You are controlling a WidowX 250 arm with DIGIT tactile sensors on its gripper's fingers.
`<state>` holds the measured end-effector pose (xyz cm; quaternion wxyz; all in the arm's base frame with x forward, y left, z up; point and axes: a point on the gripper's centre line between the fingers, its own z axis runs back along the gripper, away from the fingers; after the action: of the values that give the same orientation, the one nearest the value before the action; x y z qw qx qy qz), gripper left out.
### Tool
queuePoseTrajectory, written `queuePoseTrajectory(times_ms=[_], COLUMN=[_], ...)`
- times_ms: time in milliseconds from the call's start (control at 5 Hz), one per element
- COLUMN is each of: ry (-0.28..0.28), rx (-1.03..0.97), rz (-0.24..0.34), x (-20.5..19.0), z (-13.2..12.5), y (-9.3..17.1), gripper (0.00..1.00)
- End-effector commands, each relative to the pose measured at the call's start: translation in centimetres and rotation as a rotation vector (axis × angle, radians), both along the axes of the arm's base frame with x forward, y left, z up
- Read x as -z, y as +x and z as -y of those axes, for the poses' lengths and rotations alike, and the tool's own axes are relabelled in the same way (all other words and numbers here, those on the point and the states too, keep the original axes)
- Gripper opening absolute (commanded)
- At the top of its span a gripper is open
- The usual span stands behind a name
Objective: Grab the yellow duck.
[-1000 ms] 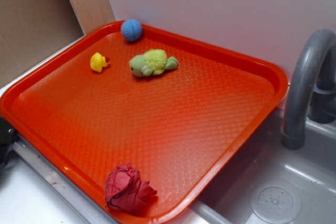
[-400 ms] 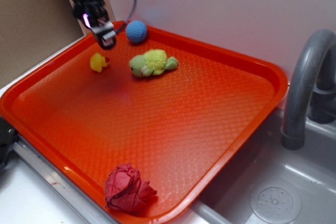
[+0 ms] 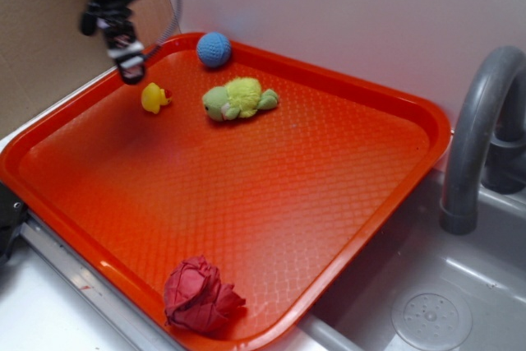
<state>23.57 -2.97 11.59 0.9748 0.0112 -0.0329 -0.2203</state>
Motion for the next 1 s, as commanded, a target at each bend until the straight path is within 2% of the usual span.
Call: queuePoseTrajectory(times_ms=[0, 200, 400, 600, 800], ry=[0.046, 0.057, 0.073, 0.068, 0.078], rx=[0.011, 0.026, 0.013, 0.027, 0.009], rz=[-0.021, -0.040, -0.070, -0.071, -0.032], x=[5.2, 7.2, 8.1, 6.7, 5.1], z=[1.2, 0.9, 0.8, 0.5, -0.2], y=[2.3, 2.7, 2.6, 1.2, 0.3], gripper=[1.00, 1.00, 0.86, 0.00, 0.00])
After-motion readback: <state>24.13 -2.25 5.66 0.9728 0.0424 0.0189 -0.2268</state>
